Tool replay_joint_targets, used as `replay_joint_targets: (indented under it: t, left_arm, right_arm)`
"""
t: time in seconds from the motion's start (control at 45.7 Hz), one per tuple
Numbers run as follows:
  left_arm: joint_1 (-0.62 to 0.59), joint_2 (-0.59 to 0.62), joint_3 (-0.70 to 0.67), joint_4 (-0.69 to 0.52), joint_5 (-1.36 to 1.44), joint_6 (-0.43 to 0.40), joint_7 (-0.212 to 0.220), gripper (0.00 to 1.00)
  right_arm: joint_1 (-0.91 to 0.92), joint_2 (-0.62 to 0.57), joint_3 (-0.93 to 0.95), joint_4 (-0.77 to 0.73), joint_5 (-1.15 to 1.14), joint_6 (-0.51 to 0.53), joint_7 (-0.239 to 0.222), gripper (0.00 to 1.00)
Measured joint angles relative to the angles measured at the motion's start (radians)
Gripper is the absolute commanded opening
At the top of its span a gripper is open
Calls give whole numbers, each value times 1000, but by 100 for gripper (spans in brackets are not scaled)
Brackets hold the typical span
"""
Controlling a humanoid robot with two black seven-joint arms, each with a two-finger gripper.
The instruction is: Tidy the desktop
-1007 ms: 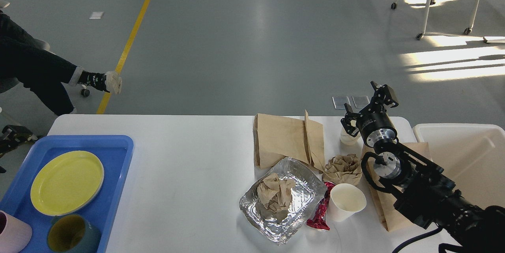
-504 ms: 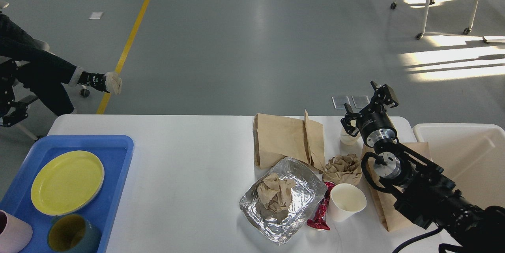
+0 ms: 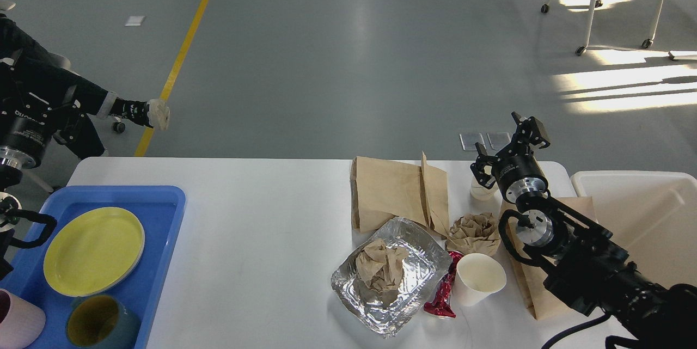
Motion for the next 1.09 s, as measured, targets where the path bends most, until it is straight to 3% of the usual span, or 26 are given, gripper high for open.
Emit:
replay_joint_targets:
  t: [0.197, 0.285, 0.788, 1.095]
  left_arm:
    - [-18, -83, -106, -1, -50, 7, 138, 97]
    - [-19, -110, -151, -1, -60, 8, 177, 97]
    - [-64, -138, -203, -1, -100, 12, 195, 97]
    - [-54, -155, -203, -1, -102, 13, 182, 97]
  right_arm:
    - [0, 0, 0, 0, 0, 0, 0, 100]
    - [0, 0, 0, 0, 0, 0, 0, 100]
    - [0, 0, 0, 0, 0, 0, 0, 100]
    - [0, 0, 0, 0, 0, 0, 0, 100]
